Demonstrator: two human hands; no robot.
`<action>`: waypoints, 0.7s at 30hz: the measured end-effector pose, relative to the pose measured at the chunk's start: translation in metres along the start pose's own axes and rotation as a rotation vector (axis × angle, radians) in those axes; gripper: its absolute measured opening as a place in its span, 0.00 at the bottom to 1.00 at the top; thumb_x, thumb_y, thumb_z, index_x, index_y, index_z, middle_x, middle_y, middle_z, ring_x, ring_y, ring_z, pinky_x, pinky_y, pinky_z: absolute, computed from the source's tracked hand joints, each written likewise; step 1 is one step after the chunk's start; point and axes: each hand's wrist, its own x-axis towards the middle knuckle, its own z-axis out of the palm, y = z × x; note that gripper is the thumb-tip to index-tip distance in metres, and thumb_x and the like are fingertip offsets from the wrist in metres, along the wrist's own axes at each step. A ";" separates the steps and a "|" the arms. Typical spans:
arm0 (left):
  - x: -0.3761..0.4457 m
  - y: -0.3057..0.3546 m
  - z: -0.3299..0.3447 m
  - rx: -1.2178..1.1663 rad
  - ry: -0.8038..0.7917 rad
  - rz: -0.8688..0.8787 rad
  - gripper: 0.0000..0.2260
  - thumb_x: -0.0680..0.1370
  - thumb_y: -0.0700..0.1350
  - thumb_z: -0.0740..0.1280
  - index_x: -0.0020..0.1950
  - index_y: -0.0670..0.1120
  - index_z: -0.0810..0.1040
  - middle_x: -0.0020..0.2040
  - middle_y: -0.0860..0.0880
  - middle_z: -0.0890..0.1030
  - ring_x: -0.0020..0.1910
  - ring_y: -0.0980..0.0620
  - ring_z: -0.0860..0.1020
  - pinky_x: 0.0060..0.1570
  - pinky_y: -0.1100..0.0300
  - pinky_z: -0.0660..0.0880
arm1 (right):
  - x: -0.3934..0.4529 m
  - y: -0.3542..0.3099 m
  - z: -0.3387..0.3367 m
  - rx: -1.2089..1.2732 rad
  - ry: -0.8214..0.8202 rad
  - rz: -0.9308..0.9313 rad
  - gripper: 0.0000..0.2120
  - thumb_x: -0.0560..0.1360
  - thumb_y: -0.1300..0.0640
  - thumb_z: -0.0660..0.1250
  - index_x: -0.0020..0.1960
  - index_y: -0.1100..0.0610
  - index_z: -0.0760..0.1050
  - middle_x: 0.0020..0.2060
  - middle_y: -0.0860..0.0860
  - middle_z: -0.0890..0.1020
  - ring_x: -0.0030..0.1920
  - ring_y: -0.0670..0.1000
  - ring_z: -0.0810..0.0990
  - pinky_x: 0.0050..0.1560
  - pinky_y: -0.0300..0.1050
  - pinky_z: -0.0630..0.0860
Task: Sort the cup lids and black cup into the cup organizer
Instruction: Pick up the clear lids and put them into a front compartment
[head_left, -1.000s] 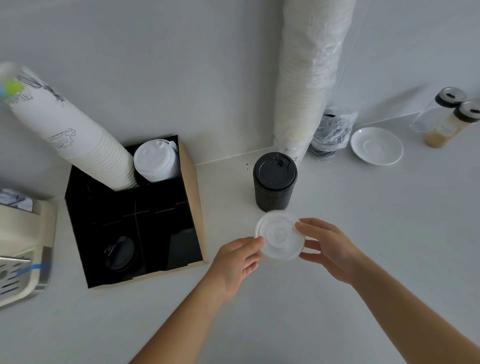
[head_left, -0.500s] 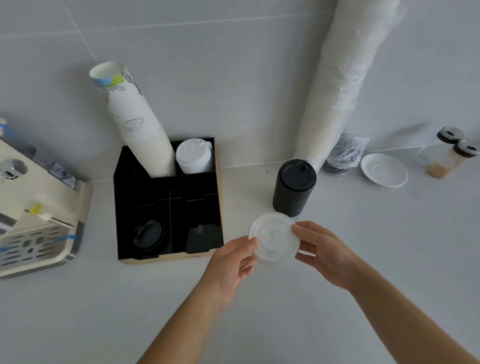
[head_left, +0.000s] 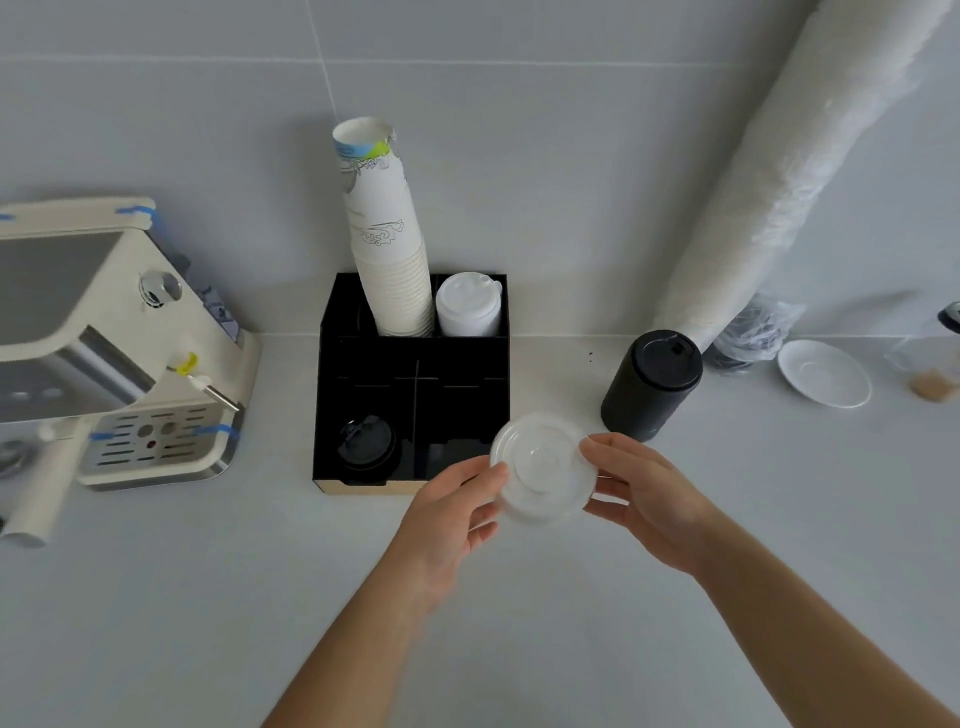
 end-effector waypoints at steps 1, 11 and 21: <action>-0.001 0.001 -0.005 -0.005 -0.003 0.003 0.15 0.74 0.51 0.71 0.59 0.51 0.81 0.55 0.51 0.84 0.58 0.49 0.81 0.62 0.50 0.75 | 0.000 -0.001 0.005 -0.004 -0.004 -0.002 0.13 0.78 0.53 0.67 0.58 0.59 0.78 0.51 0.53 0.84 0.54 0.55 0.81 0.62 0.54 0.76; -0.007 0.018 -0.065 -0.044 -0.005 -0.001 0.14 0.75 0.50 0.70 0.60 0.51 0.80 0.57 0.51 0.84 0.59 0.49 0.80 0.63 0.50 0.74 | 0.010 -0.009 0.067 -0.045 -0.004 0.001 0.11 0.79 0.53 0.66 0.57 0.58 0.79 0.50 0.53 0.85 0.53 0.54 0.83 0.60 0.52 0.78; 0.006 0.028 -0.099 -0.096 -0.015 0.022 0.15 0.74 0.50 0.72 0.60 0.51 0.79 0.54 0.51 0.85 0.57 0.52 0.82 0.63 0.52 0.74 | 0.031 -0.020 0.102 -0.071 0.005 0.005 0.11 0.79 0.56 0.66 0.59 0.58 0.79 0.51 0.53 0.85 0.53 0.54 0.84 0.56 0.49 0.79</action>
